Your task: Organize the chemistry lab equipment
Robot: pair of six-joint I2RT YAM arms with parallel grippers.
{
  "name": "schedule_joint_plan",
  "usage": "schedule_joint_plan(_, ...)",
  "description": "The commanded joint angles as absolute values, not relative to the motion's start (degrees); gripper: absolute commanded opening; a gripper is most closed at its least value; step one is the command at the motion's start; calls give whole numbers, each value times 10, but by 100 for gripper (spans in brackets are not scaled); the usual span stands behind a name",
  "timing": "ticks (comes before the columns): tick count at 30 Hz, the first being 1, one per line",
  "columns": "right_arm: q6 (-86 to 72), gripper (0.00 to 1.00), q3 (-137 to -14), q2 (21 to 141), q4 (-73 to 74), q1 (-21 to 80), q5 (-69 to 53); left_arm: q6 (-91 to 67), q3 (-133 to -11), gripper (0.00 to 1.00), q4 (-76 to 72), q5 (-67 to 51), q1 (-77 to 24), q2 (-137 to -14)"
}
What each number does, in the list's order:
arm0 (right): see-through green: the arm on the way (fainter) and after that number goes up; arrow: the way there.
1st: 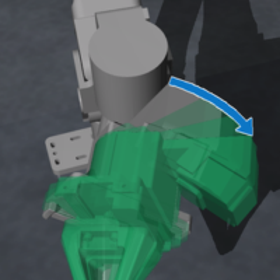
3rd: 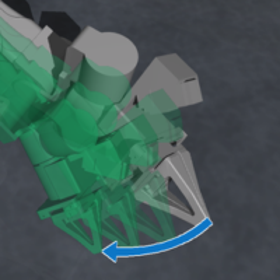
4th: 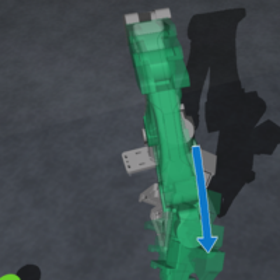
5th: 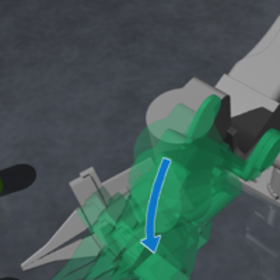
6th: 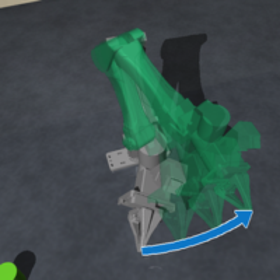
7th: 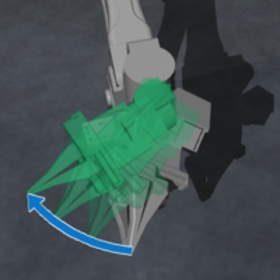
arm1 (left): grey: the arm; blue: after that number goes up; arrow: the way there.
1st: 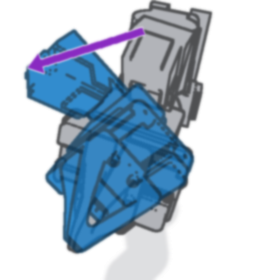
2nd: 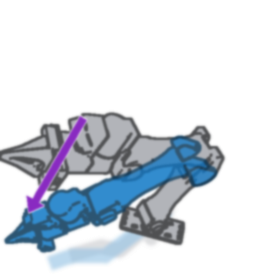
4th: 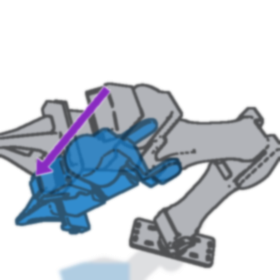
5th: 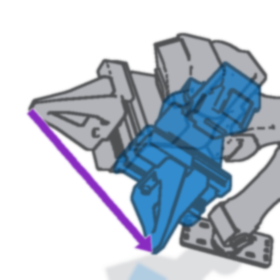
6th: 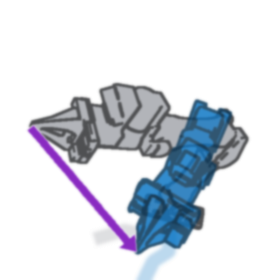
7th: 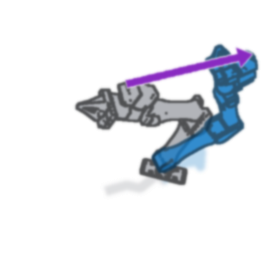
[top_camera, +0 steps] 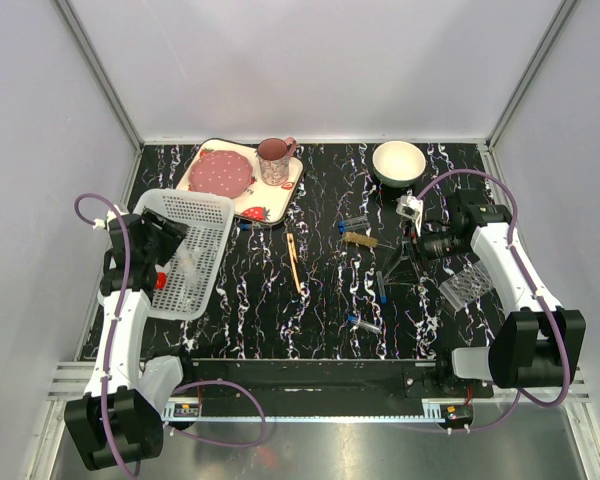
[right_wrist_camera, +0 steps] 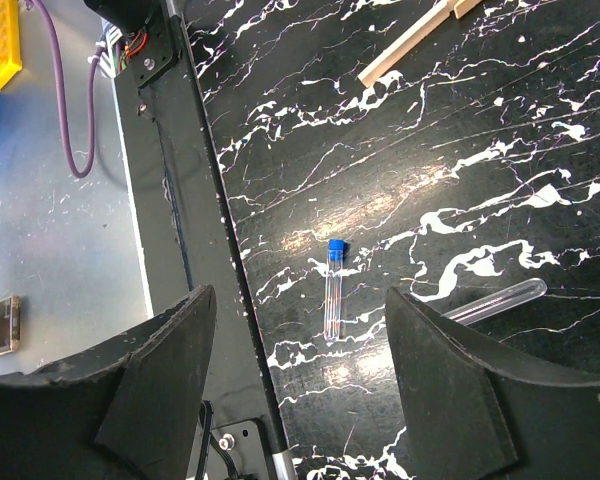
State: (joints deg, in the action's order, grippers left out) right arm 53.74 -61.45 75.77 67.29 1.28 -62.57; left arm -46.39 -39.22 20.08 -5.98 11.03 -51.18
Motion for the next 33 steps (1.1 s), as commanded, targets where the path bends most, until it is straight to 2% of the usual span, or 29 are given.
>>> schedule_joint_plan(1,536,74,-616,757,668,8,-629,-460,-395,66,186,-74,115,-511)
schedule_joint_plan(4,535,74,-616,757,667,6,-629,-455,-395,77,185,-82,114,-512)
schedule_joint_plan(8,530,75,-614,758,663,4,-629,-448,-401,99,187,-112,114,-512)
schedule_joint_plan(16,517,75,-609,756,648,3,-628,-393,-416,99,186,-215,114,-495)
schedule_joint_plan(20,500,75,-605,742,627,4,-625,-340,-412,99,154,-400,113,-492)
schedule_joint_plan(23,488,77,-602,724,607,4,-607,-330,-408,99,143,-474,103,-489)
schedule_joint_plan(28,492,82,-615,686,590,4,-555,-288,-407,99,167,-481,42,-459)
schedule_joint_plan(33,477,93,-628,645,551,4,-519,-277,-412,99,188,-400,-77,-459)
